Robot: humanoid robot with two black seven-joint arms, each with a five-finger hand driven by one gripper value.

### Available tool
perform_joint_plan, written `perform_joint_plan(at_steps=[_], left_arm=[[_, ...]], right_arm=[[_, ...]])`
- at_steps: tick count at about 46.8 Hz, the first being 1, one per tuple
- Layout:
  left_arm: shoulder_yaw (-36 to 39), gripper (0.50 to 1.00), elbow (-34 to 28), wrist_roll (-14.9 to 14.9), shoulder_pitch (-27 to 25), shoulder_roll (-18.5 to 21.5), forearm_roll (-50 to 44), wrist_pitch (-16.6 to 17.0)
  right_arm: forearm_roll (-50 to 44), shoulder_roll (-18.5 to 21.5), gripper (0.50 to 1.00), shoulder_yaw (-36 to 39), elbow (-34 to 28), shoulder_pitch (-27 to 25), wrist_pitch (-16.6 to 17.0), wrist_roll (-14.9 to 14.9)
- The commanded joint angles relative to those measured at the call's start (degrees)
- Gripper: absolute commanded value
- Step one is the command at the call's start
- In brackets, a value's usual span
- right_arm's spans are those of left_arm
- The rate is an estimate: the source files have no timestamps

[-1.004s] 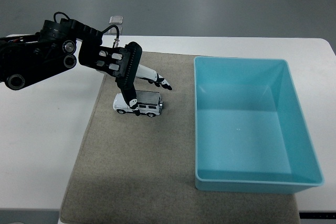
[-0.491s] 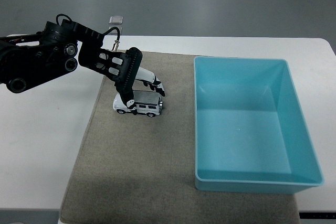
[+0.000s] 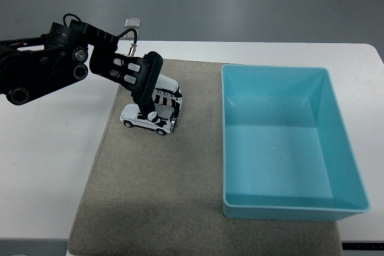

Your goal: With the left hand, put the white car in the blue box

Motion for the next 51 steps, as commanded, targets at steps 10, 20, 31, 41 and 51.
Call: perform_joint_plan(at_steps=[10, 20, 31, 41, 51], left_arm=[[-0.13, 0.500, 0.00, 0.01, -0.09, 0.04, 0.02, 0.00], [-1.09, 0.500, 0.00, 0.09, -1.06, -0.04, 0.02, 0.00], [-2.59, 0.500, 0.17, 0.01, -2.99, 0.13, -0.07, 0.00], [-3.21, 0.500, 0.17, 0.01, -4.04, 0.04, 0.02, 0.00], [-3.91, 0.500, 0.08, 0.01, -6.15, -0.04, -0.07, 0.00]], right_arm=[[0.00, 0.00, 0.936, 0.00, 0.00, -0.01, -0.07, 0.00], [0.00, 0.00, 0.936, 0.00, 0.00, -0.01, 0.01, 0.00], [0.00, 0.00, 0.936, 0.00, 0.00, -0.01, -0.07, 0.00], [0.00, 0.00, 0.936, 0.00, 0.00, -0.01, 0.01, 0.00], [0.00, 0.00, 0.936, 0.00, 0.00, -0.01, 0.01, 0.00]])
